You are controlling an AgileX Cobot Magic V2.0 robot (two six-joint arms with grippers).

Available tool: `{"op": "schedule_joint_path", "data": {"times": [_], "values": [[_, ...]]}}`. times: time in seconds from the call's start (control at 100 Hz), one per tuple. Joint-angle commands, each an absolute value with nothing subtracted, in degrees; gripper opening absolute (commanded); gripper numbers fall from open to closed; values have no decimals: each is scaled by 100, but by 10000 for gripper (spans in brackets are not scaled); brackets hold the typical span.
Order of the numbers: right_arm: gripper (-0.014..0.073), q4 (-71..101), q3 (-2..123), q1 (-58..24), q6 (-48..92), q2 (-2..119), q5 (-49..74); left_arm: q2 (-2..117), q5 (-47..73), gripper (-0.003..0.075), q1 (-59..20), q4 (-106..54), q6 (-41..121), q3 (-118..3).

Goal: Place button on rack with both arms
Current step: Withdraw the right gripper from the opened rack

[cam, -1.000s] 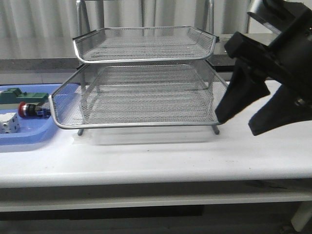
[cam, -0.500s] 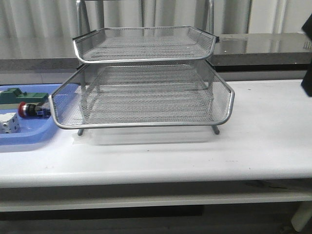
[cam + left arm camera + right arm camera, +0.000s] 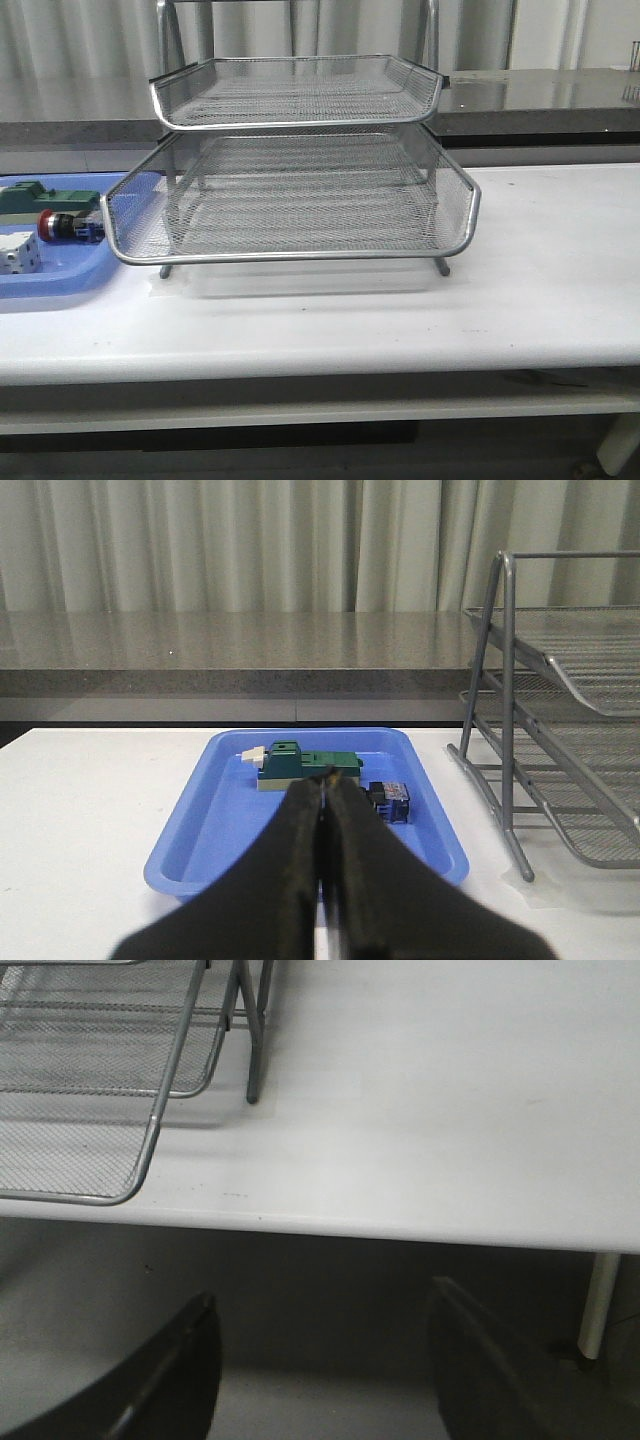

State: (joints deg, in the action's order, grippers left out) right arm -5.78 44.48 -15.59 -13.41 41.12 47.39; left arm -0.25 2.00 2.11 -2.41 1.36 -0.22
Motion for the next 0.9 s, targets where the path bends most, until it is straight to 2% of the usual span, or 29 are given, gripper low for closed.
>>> {"op": "schedule_joint_path", "data": {"times": [0.0,0.13,0.23,0.41,0.48,0.89], "values": [[454,-759,4585,-1534,-1363,3888,4708,-201,-300,-21,162,-286,78,304],[414,-917,4585,-1534,-1369,3709,4940,-201,-300,-21,162,-286,78,304],[289,-1029,4585,-1534,-1369,3661,5059,-201,-300,-21,162,-286,78,304],[6,-1083,4585,-1534,-1369,3661,5087,-201,-300,-21,162,-286,78,304],[-69,-1083,4585,-1534,-1369,3661,5087,-201,-300,-21,162,-286,78,304],[-68,-1083,4585,-1534,-1369,3661,5087,-201,-300,-21,162,-286,78,304]]}}
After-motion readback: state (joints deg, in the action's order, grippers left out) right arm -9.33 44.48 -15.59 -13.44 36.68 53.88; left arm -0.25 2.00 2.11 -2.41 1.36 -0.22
